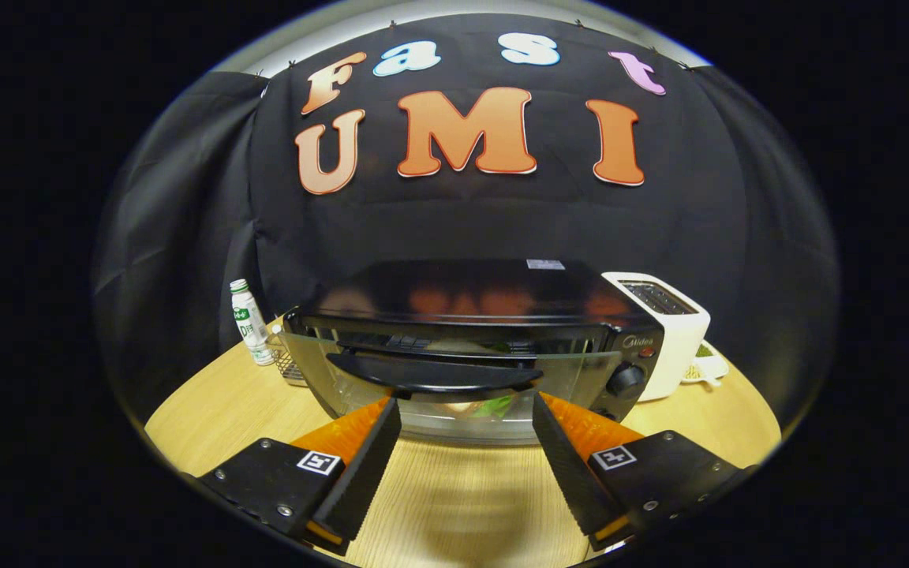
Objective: Open the toaster oven, put the food inside, and close the toaster oven door.
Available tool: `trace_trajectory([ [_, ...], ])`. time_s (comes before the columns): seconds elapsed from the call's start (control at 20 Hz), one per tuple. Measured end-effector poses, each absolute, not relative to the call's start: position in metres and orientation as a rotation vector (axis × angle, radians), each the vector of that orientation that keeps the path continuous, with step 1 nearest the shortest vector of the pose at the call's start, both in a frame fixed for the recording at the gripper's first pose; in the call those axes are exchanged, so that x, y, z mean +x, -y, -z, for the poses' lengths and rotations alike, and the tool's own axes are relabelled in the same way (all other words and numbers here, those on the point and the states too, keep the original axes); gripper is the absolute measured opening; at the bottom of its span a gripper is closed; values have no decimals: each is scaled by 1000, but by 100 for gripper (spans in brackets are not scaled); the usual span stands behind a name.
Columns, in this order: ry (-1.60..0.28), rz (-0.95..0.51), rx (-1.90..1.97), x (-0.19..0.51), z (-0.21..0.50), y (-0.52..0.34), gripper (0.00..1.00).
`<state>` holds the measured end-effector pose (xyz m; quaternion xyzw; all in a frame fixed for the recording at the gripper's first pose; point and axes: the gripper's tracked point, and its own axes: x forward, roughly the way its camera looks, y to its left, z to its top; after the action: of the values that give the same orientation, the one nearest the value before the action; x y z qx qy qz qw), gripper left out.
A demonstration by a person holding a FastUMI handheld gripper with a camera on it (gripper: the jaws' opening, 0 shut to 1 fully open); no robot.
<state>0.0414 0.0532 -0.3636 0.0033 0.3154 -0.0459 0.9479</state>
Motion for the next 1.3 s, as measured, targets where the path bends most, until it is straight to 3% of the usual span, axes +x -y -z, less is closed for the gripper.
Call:
trace_trajectory([
  [0.5, -312, 32, -28, 42, 218, -55, 99],
  [0.85, -162, -8, -104, 18, 113, -43, 99],
  [1.3, -59, -57, -117, -27, 33, -16, 100],
])
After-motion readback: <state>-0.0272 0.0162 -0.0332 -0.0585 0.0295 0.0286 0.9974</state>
